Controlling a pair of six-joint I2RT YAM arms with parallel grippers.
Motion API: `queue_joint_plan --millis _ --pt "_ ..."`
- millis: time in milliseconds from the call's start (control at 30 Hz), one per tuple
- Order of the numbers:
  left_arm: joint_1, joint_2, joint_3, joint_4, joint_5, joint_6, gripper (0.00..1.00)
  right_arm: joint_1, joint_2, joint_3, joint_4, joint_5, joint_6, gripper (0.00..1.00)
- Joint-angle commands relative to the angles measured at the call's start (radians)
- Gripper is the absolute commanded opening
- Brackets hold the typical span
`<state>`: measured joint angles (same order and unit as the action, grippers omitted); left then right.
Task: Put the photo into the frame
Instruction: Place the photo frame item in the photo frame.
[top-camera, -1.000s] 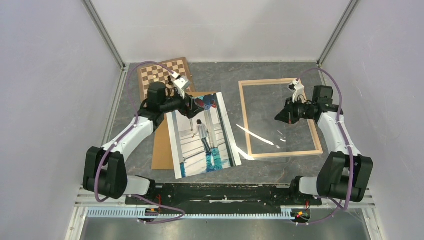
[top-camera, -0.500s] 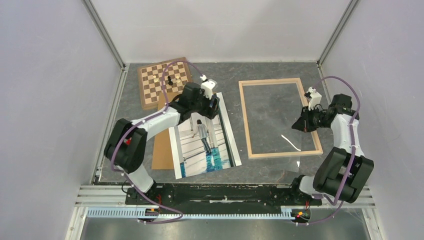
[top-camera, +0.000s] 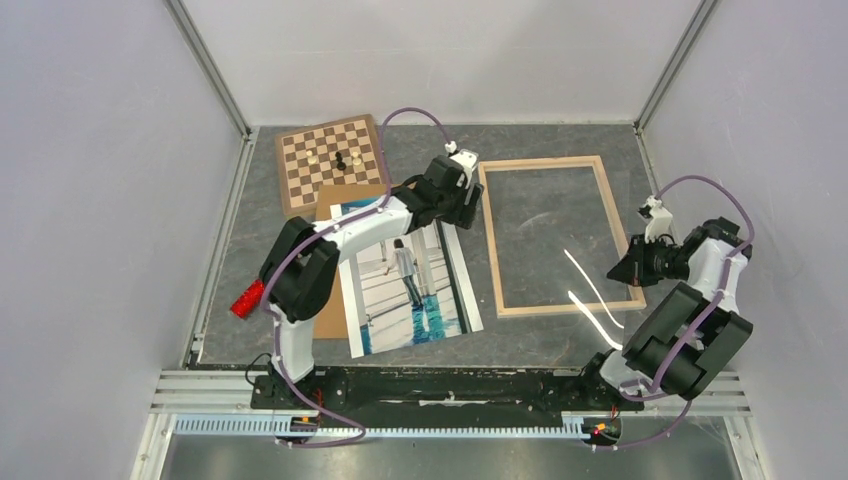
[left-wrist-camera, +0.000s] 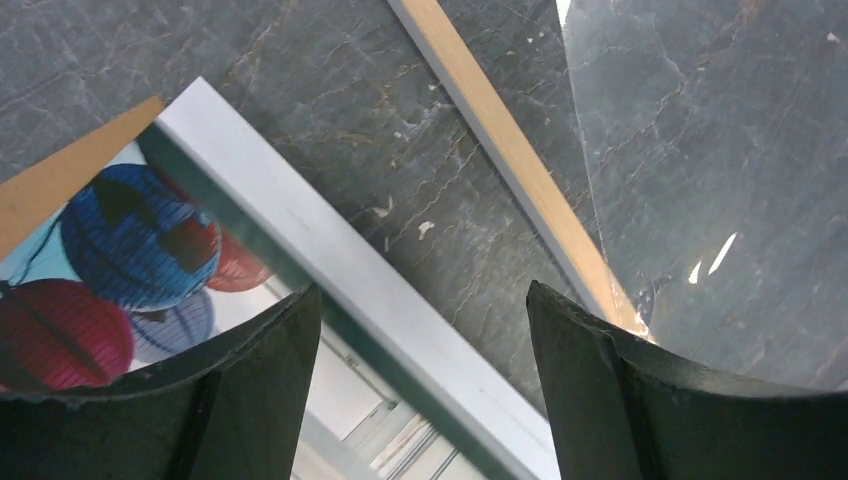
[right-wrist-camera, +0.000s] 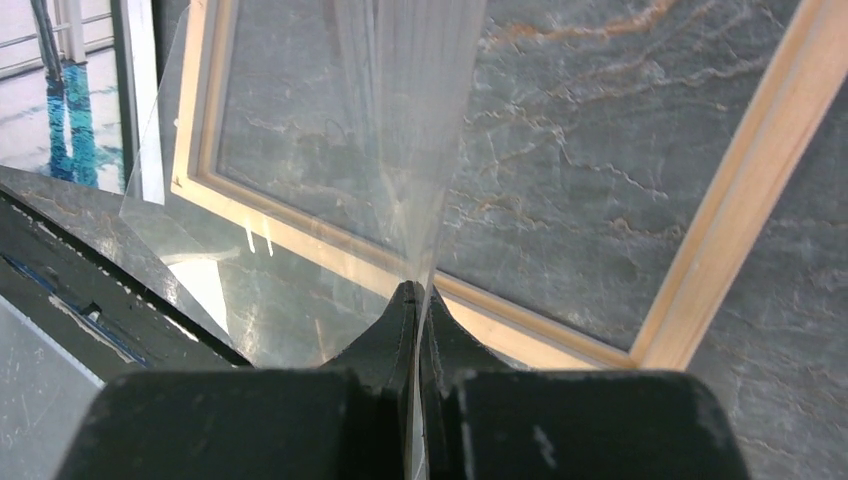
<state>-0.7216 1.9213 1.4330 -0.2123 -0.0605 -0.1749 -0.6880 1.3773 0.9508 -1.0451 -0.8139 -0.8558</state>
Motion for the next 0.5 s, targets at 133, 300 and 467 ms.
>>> queue_joint_plan --millis 133,300,467 --pt "-0.050 0.197 0.246 -0.195 -0.077 -0.185 0.82 -0.112 0.047 0.000 -0.061 0.027 -0.197 0.00" --pt "-0.073 0.288 0.349 -0.236 -0.106 -0.216 0.82 -0.140 0.084 -0.012 -0.061 0.018 -0.245 0.00" --pt "-0.073 0.349 0.431 -0.272 -0.076 -0.261 0.82 -0.156 0.103 -0.025 -0.073 0.005 -0.299 0.00"
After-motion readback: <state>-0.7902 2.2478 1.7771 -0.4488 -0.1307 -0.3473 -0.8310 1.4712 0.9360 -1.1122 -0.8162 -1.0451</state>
